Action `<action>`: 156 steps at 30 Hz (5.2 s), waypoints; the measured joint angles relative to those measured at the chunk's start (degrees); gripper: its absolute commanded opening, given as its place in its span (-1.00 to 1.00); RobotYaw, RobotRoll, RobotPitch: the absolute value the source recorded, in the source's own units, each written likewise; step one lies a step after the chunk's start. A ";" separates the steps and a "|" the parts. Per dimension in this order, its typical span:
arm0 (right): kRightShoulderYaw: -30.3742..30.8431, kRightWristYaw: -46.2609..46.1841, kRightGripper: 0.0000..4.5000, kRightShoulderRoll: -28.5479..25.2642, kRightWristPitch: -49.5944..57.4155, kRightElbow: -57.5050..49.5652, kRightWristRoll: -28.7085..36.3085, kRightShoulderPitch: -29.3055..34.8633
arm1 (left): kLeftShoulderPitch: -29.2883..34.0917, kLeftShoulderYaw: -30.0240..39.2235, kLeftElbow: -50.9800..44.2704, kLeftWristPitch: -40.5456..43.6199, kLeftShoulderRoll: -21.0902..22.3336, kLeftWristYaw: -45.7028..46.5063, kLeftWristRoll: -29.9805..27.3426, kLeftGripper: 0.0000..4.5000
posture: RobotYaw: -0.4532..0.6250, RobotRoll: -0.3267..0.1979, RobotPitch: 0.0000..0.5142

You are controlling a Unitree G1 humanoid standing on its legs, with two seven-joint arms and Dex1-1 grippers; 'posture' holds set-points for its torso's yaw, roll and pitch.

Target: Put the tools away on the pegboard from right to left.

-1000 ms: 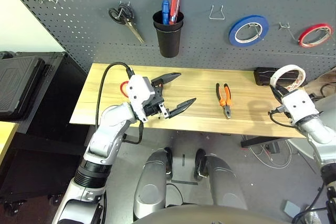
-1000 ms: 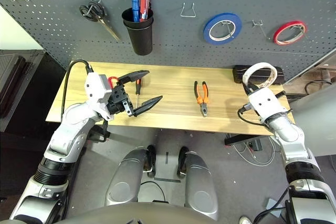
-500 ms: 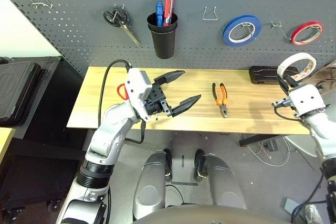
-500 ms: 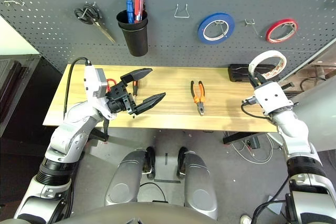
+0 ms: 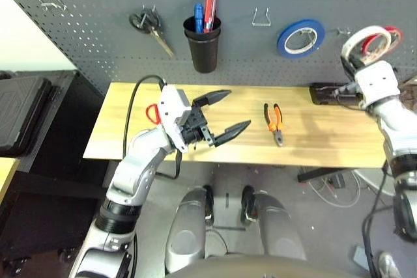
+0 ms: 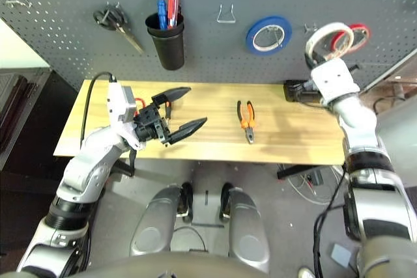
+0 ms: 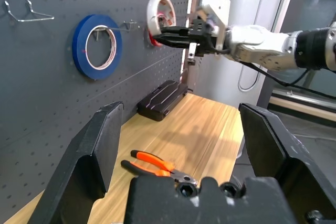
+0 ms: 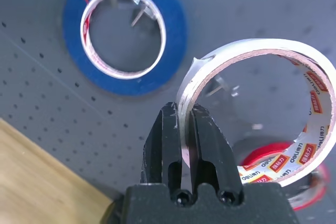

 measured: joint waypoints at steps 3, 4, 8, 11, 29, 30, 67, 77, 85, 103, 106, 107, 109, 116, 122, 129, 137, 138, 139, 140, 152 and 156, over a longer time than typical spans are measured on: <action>1.27 -0.09 -0.98 0.20 1.65 4.01 -1.39 -4.04 | 0.00 -0.03 -0.33 0.06 0.19 0.50 0.12 1.00 | 0.16 0.25 -0.28; 1.34 -0.27 -0.98 0.30 2.25 5.08 -1.70 -5.14 | 0.01 -0.04 -0.44 0.08 0.23 0.61 0.15 1.00 | 0.16 0.25 -0.28; 2.04 -1.76 -0.86 1.25 3.93 8.56 -3.15 -8.05 | 0.01 -0.04 -1.07 0.15 0.40 0.95 0.23 1.00 | 0.18 0.25 -0.28; 2.58 -2.70 -0.43 2.24 4.01 10.11 -3.67 -8.31 | 0.01 -0.05 -1.07 0.15 0.42 1.28 0.50 1.00 | 0.18 0.25 -0.27; -3.27 3.98 0.99 3.37 1.43 -5.73 7.69 16.31 | 0.46 -0.68 -1.06 0.28 3.73 0.93 2.68 1.00 | 0.16 0.25 -0.23; -3.74 4.17 0.99 4.16 5.15 -8.31 9.04 18.19 | 0.48 -0.95 -0.97 0.44 4.66 0.70 3.45 1.00 | 0.16 0.25 -0.23; -3.35 -10.92 0.99 24.84 87.60 -31.13 16.32 5.99 | -0.45 -7.77 3.61 7.10 13.95 -2.84 19.35 1.00 | 0.22 0.25 0.09; -3.32 -12.17 0.99 25.10 85.58 -21.51 15.84 2.12 | -1.56 -8.36 3.63 7.33 14.03 -3.24 20.72 1.00 | 0.25 0.25 0.18; -3.36 -12.01 0.99 25.03 76.82 -7.77 14.87 -3.90 | -2.08 -9.09 3.74 7.78 14.05 -3.32 21.88 1.00 | 0.26 0.25 0.22; -3.35 -12.11 0.14 25.03 72.93 -1.70 13.90 -6.69 | -3.92 -9.92 7.83 6.00 14.10 -3.43 24.64 1.00 | 0.26 0.25 0.19; -3.36 -12.26 0.14 25.13 72.91 -2.19 13.90 -6.35 | -4.03 -9.92 8.06 5.34 14.11 -3.43 25.18 1.00 | 0.26 0.25 0.16; -3.36 -12.34 0.14 25.18 72.87 -2.40 13.90 -6.21 | -4.14 -9.92 8.20 5.15 14.11 -3.43 25.29 1.00 | 0.26 0.25 0.16; -3.36 -12.45 0.14 25.32 72.85 -2.89 13.90 -5.91 | -4.33 -9.92 8.74 4.80 14.11 -3.43 25.69 1.00 | 0.26 0.25 0.14; -3.04 -12.12 0.14 25.48 73.30 -6.14 13.85 -4.42 | -4.81 -9.89 10.22 3.56 14.10 -3.44 26.16 1.00 | 0.27 0.25 0.09; 0.31 -7.08 0.14 24.93 74.55 -16.24 13.55 0.46 | -5.07 -8.84 10.30 2.38 13.96 -3.24 25.96 1.00 | 0.28 0.25 0.03; 5.57 1.57 0.14 19.16 67.29 -36.61 11.41 9.14 | -3.18 -3.51 9.10 0.14 10.66 -2.18 20.86 1.00 | 0.28 0.25 -0.01; 6.26 6.54 0.14 15.81 59.61 -49.23 10.60 16.42 | -2.14 1.49 1.43 2.58 7.15 -0.06 13.37 1.00 | 0.28 0.25 -0.06; 6.26 6.91 0.14 15.42 58.57 -50.07 10.55 16.92 | -2.18 2.07 0.55 3.09 7.01 0.31 12.48 1.00 | 0.28 0.25 -0.07; 6.24 7.23 0.14 15.10 57.33 -51.06 10.40 17.50 | -2.22 2.70 -0.33 3.61 6.83 0.72 11.65 1.00 | 0.28 0.25 -0.08; 6.24 7.52 0.14 14.84 56.09 -51.87 10.15 17.91 | -2.27 3.30 -1.17 4.10 6.57 1.03 11.03 1.00 | 0.28 0.25 -0.08; 5.28 7.81 0.14 13.98 47.49 -58.87 10.25 18.19 | -7.29 7.89 -8.05 12.28 5.18 5.45 2.32 1.00 | 0.26 0.25 -0.12; 4.43 7.59 0.14 13.86 47.45 -61.48 10.62 16.64 | -9.17 8.89 -8.97 14.34 5.39 6.56 0.28 1.00 | 0.25 0.25 -0.13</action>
